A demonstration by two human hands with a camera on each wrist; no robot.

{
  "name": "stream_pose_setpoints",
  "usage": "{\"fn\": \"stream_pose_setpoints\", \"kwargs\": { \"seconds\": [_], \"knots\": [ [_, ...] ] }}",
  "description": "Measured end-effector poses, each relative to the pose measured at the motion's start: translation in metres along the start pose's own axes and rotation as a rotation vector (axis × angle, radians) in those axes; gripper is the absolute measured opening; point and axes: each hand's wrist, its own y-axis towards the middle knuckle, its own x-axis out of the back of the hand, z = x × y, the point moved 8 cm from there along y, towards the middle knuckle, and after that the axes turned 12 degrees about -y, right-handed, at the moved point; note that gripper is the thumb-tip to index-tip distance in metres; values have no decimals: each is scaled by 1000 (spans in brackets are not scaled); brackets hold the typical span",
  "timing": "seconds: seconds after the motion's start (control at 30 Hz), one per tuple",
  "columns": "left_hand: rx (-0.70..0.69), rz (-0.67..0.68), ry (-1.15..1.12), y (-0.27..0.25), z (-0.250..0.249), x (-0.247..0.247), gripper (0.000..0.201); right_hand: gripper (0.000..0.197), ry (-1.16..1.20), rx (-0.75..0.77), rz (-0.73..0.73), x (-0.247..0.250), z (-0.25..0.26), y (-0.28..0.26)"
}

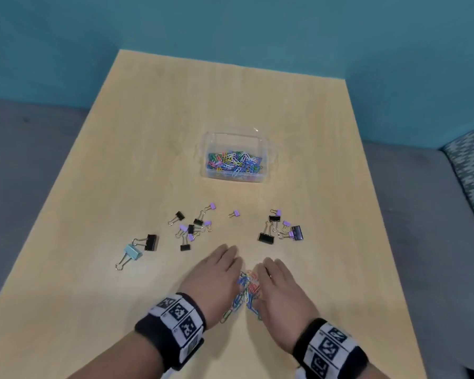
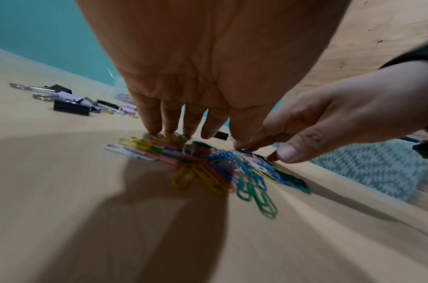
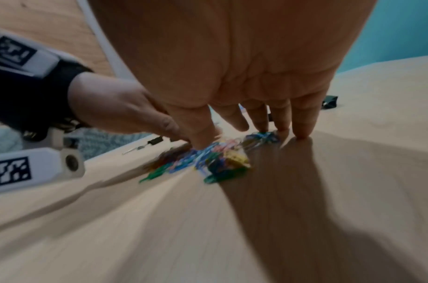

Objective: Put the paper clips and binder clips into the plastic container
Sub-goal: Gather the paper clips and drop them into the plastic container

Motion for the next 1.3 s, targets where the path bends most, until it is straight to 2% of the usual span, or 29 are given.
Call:
{"fn": "stream_pose_setpoints", "kwargs": {
  "seconds": [0.07, 0.13, 0.2, 0.3, 0.4, 0.47, 0.57, 0.77, 0.93, 1.07, 1.2, 1.3],
  "knots": [
    [-38, 7, 29, -9, -6, -2, 53, 68, -52, 27, 21, -11, 12, -8],
    [-58, -48, 11, -28, -10, 6, 45, 69, -48, 82, -4, -10, 20, -20],
    [42, -124, -52, -48, 5, 12, 59, 64, 28, 75, -83, 1, 15, -30],
    [296, -139, -127, -78, 33, 3, 88, 74, 121, -86, -97, -1, -11, -47],
    [322, -72, -108, -80, 27, -15, 102, 88, 111, -146, -3, -18, -7, -49],
    [293, -100, -112, -67, 17, -18, 103, 89, 110, -127, 2, -21, 7, -38],
    [258, -148, -166, -46, 6, -20, 93, 80, 154, -131, -42, -14, 22, -19],
    [239, -247, -249, -28, -8, -3, 50, 51, 198, -100, -131, 1, 35, 9],
    [274, -300, -255, -19, -4, 2, 25, 40, 123, -91, -198, 7, 30, 18],
    [275, -320, -216, -16, -2, 5, 22, 46, 47, -73, -133, 13, 28, 20],
    [294, -249, -198, -14, 1, 7, 20, 46, 32, -52, -89, 18, 27, 20],
    [311, -249, -206, -13, 4, 10, 22, 45, 27, -32, -67, 22, 25, 20]
  ]
}}
